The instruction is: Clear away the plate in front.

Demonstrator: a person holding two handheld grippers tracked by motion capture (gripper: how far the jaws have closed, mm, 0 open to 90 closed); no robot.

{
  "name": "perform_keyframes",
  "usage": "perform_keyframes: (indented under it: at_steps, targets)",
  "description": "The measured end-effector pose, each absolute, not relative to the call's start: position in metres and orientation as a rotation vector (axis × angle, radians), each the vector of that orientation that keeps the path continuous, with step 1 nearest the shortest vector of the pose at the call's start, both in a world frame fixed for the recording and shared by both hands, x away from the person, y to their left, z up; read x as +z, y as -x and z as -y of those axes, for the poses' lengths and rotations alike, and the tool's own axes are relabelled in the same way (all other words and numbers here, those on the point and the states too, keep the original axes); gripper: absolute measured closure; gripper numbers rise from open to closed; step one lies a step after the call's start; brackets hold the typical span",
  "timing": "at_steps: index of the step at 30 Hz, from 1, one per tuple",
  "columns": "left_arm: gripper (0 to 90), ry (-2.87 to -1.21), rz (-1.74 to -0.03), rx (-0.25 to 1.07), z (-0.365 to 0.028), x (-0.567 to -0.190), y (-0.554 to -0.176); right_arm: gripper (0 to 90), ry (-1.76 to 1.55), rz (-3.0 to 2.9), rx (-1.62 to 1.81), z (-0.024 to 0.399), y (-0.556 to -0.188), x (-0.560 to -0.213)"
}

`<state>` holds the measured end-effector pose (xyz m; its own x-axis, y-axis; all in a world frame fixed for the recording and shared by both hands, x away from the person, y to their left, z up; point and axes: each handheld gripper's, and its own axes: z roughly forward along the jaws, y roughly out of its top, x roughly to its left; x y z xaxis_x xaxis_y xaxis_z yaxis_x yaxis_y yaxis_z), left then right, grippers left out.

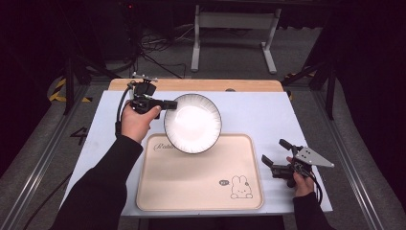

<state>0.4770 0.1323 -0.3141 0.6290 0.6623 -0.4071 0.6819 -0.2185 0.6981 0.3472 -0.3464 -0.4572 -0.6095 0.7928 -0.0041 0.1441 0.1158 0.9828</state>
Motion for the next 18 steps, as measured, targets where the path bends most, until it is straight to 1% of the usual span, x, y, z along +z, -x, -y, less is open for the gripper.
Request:
perform_keyframes:
  at_steps: [9, 18]
  targets:
    - [80.6, -1.958, -1.014, -0.063, -0.126, -0.318, -0.464, 3.4, -0.906, -1.854, 1.533, 0.346, -0.348, -0.457]
    - [80.6, -1.963, -1.004, -0.096, -0.124, -0.329, -0.457, 3.4, -0.906, -1.853, 1.533, 0.346, -0.347, -0.457]
